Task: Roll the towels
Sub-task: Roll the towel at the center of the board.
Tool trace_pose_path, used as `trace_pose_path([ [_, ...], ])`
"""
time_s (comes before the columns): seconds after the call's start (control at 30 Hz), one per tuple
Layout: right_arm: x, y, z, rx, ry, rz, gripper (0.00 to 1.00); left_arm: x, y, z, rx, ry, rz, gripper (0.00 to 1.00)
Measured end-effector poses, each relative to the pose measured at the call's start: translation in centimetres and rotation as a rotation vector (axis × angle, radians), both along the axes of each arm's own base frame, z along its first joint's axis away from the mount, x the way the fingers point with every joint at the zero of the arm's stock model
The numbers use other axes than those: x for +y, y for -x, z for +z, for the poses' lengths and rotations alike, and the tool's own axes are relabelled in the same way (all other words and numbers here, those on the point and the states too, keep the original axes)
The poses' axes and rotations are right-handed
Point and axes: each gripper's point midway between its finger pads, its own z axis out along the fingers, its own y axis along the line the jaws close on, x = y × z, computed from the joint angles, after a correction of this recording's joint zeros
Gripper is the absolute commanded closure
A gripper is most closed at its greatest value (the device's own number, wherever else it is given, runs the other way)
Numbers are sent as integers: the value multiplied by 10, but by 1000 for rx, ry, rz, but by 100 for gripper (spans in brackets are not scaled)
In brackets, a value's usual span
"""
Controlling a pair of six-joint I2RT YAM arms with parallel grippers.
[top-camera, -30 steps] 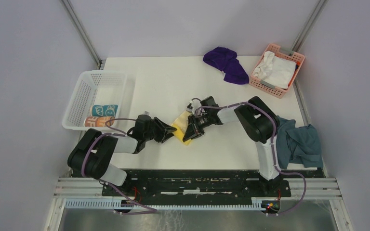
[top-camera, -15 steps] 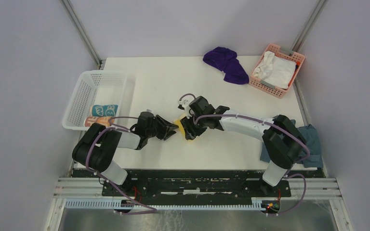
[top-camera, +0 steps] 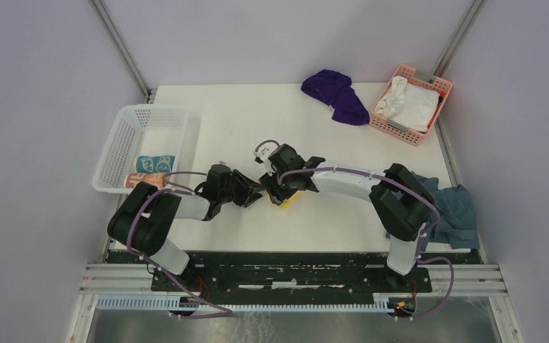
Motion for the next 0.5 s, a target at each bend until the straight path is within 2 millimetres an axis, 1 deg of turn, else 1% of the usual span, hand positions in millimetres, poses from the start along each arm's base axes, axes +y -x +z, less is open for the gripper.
trace_pose_path([
  [0.07, 3, 0, -9, 8, 8, 4, 43, 0, 0, 0, -1, -1, 0, 52],
  [0.13, 4, 1, -16, 18, 16, 8, 50, -1, 0, 0, -2, -3, 0, 52],
  [0.2, 5, 2, -22, 31, 19, 11, 62, -1, 0, 0, -2, -3, -1, 52],
  [0.27, 8, 4, -26, 45, 14, 23, 78, -1, 0, 1, -3, -4, -1, 50],
  [0.33, 12, 9, -27, 68, -9, 40, 89, -1, 2, 2, -3, -5, -2, 49],
  [0.4, 19, 13, -24, 97, -49, 59, 94, 1, 5, 3, -2, -10, 3, 47],
  [0.5, 30, 21, -17, 166, -147, 94, 98, 8, 16, 5, 1, -17, 9, 45],
])
